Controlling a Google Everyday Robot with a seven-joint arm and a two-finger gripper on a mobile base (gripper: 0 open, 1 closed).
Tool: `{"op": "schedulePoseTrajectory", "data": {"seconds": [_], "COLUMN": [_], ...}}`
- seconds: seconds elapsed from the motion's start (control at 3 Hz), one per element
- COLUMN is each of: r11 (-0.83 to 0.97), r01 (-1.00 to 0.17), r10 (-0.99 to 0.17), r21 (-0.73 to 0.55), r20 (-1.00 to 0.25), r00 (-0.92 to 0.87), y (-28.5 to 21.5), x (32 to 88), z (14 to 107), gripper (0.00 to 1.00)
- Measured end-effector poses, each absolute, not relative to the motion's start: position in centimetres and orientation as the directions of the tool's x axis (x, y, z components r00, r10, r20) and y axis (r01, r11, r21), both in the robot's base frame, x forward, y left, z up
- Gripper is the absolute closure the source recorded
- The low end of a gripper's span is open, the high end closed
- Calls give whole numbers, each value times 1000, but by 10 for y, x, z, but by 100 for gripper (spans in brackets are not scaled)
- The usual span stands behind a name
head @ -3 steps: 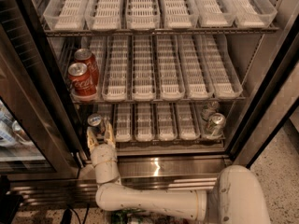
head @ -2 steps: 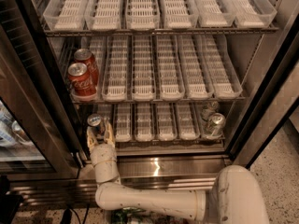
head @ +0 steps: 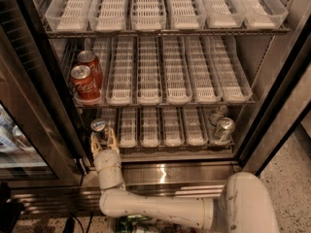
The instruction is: Pick redbull can from bottom shelf of fridge
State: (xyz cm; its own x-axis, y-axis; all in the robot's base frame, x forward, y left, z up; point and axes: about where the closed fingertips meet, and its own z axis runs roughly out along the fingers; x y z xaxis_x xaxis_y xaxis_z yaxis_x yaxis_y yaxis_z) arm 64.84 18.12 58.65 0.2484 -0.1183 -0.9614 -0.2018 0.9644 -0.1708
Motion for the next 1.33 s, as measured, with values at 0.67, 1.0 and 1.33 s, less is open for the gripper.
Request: {"op": "schedulePoseTrajectory", "data": {"seconds": [0.67, 1.0, 1.33], "r11": [964, 965, 965], "r01": [-202, -203, -210], "r10": [-118, -115, -94], "r21": [-170, -168, -157], "r20": [-961, -961, -954], "r00": [249, 251, 284], "y": [181, 181, 181], "x": [648, 649, 648], "z": [587, 589, 610], "gripper": [100, 100, 100]}}
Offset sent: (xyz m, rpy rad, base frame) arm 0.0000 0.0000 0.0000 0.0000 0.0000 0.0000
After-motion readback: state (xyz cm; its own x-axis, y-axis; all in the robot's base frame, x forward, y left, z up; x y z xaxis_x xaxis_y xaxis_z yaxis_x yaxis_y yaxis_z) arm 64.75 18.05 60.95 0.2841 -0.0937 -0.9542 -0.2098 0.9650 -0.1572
